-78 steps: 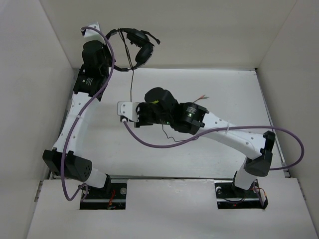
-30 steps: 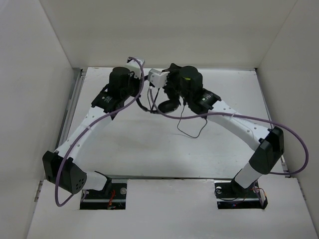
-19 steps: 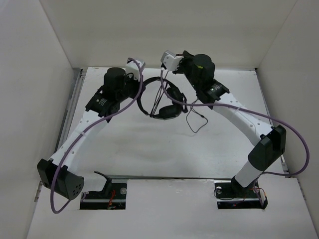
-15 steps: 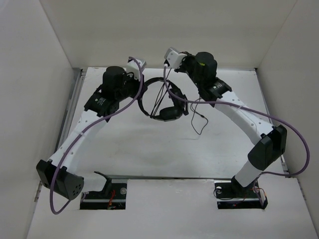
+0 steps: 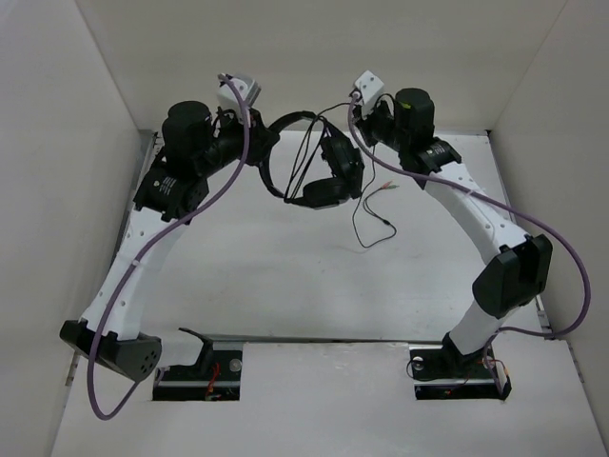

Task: Wrap the headphones

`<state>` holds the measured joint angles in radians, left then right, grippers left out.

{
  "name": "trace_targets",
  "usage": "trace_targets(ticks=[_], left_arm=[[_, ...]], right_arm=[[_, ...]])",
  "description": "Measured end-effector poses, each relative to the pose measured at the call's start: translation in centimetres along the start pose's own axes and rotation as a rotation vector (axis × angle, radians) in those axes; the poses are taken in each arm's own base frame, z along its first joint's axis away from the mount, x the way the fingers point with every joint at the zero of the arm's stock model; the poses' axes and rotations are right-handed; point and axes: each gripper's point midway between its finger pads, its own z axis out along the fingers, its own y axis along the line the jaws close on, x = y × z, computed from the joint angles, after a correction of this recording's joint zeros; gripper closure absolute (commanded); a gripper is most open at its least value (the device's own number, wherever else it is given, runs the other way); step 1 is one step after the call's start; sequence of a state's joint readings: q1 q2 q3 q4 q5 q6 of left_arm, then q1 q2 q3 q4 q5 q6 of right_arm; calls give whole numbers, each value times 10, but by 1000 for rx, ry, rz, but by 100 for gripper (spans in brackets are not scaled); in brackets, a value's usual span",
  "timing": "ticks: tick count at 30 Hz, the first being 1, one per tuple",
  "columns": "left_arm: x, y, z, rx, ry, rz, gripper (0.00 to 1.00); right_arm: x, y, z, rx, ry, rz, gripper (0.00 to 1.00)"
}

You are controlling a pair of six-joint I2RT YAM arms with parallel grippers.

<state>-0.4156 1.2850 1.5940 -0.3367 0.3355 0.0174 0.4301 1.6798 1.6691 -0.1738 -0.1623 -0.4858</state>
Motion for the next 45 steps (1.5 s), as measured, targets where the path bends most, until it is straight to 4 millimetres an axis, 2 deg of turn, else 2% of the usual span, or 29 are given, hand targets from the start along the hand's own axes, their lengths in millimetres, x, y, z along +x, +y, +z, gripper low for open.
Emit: trace_targets(ticks=[3, 6, 9, 10, 11, 13, 17, 21, 25, 30, 35, 40, 45], left_arm=[[-15, 0, -4, 5, -28, -37, 100], [-37, -1, -8, 16, -76, -86, 100], [-60, 2, -10, 16, -130, -132, 100], [-67, 3, -11, 16, -146, -143, 100], [-74, 5, -12, 15, -165, -156, 100], [-88, 9, -13, 11, -200, -176, 100], [-109, 20, -17, -17, -262, -201, 100], [-125, 38, -24, -88, -321, -208, 100], [-137, 61, -32, -196, -378, -205, 100], [-143, 98, -39, -382, -430, -165, 100], [-143, 127, -45, -541, -456, -130, 100], [-137, 150, -49, -669, -457, -110, 100], [-133, 163, -48, -751, -455, -101, 100]], right_arm=[[-1, 12, -1, -83, -34, 146, 93], [-1, 37, -2, -211, -64, 319, 91], [3, 74, -5, -367, -77, 518, 89], [-4, 83, -8, -422, -99, 593, 87], [5, 99, -9, -468, -79, 654, 85], [5, 123, -14, -557, -85, 781, 82], [-3, 173, -29, -721, -85, 966, 77], [-28, 220, -50, -891, -86, 1053, 77], [-59, 260, -76, -1053, -102, 1050, 83], [-81, 303, -109, -1227, -90, 1011, 87], [-85, 324, -121, -1308, -65, 984, 93], [-91, 325, -122, -1321, -63, 960, 99], [-101, 334, -124, -1332, -55, 902, 100]])
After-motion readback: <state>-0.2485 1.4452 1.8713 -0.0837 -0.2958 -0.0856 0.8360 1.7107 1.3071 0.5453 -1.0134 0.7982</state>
